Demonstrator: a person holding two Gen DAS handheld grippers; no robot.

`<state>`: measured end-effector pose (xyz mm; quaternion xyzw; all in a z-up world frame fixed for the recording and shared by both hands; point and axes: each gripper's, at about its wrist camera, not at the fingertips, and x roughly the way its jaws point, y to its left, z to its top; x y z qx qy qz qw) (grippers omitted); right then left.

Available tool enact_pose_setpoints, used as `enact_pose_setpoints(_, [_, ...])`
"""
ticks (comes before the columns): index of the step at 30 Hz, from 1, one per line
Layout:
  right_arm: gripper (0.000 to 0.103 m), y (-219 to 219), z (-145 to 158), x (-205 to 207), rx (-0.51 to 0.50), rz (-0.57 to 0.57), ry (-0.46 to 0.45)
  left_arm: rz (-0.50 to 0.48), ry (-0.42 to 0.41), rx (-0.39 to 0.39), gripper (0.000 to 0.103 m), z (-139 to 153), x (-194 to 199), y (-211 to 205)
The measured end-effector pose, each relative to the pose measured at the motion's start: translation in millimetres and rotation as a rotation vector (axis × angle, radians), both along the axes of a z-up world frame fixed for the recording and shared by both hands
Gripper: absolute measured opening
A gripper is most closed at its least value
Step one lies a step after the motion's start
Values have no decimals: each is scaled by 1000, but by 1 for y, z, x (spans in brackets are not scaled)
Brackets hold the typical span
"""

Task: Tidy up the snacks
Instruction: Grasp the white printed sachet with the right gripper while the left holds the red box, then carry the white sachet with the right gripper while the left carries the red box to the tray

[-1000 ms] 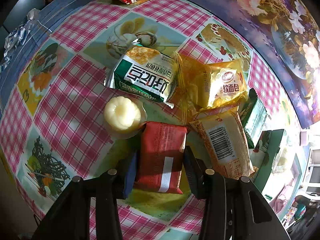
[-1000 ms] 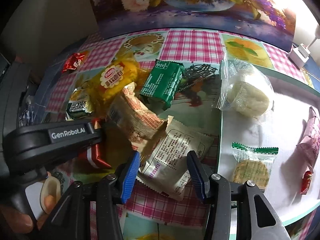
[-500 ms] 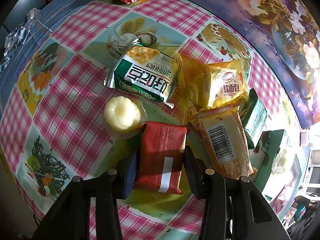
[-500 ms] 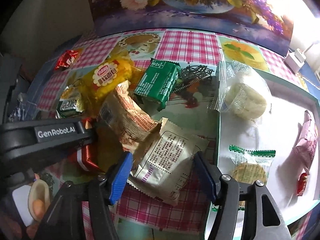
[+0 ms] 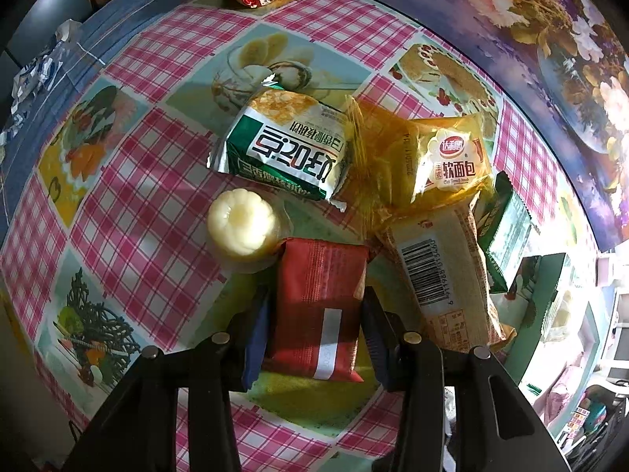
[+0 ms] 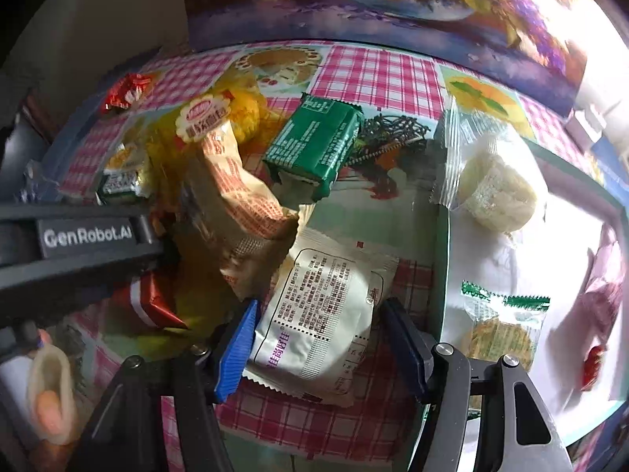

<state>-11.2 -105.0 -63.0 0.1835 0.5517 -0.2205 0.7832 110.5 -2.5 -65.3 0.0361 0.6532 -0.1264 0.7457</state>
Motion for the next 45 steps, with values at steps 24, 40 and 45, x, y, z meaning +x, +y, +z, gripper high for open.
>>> enact_pose_setpoints(24, [56,-2,5,-3,0,-5,-3,-27,-44,8,42,12,-6,-14])
enact_pose_setpoints(40, [56,-23,71,-22,-9,-78,-165,-58,-199,-63,42,80,-20,-13])
enact_pose_setpoints(45, [56,-24,80,-28,-22,-97,-182,-65,-224,-80,42,91,-22,-18])
